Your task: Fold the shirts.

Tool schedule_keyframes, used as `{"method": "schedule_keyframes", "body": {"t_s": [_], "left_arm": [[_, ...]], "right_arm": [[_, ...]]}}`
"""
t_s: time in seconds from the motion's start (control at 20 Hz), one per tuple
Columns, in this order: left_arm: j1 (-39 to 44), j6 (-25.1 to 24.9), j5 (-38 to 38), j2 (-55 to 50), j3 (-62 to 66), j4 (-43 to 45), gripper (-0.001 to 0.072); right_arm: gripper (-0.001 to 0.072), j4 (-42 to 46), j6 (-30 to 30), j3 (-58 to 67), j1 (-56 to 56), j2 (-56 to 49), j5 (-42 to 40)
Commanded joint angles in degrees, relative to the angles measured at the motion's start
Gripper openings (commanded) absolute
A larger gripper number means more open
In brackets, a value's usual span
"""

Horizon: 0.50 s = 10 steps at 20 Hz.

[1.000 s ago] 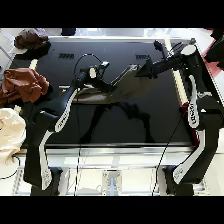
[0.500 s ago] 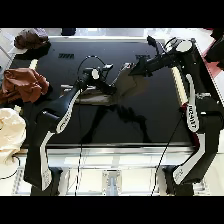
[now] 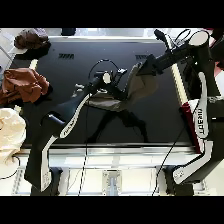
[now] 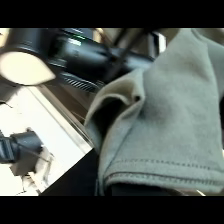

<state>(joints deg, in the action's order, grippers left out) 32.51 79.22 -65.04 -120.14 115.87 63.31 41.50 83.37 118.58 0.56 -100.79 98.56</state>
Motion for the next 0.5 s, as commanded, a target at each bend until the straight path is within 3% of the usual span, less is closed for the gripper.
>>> {"method": "schedule_keyframes", "body": {"t_s": [0.0, 0.2, 0.45], "left_arm": [[-1.55, 0.02, -0.79, 3.65, 0.02, 5.33, 0.0008], [-8.44, 0.24, -4.63, 9.03, 0.02, 15.56, 0.0008], [-18.05, 1.77, -4.72, 15.06, 0.02, 15.98, 0.0008]], "right_arm": [[0.0023, 3.89, 1.49, 0.04, -0.26, 1.03, 1.95], [0.0022, 5.03, 4.39, 0.02, 1.75, 0.98, -1.2], [0.0021, 5.22, 4.7, -0.13, 10.97, -1.18, -15.89]]}}
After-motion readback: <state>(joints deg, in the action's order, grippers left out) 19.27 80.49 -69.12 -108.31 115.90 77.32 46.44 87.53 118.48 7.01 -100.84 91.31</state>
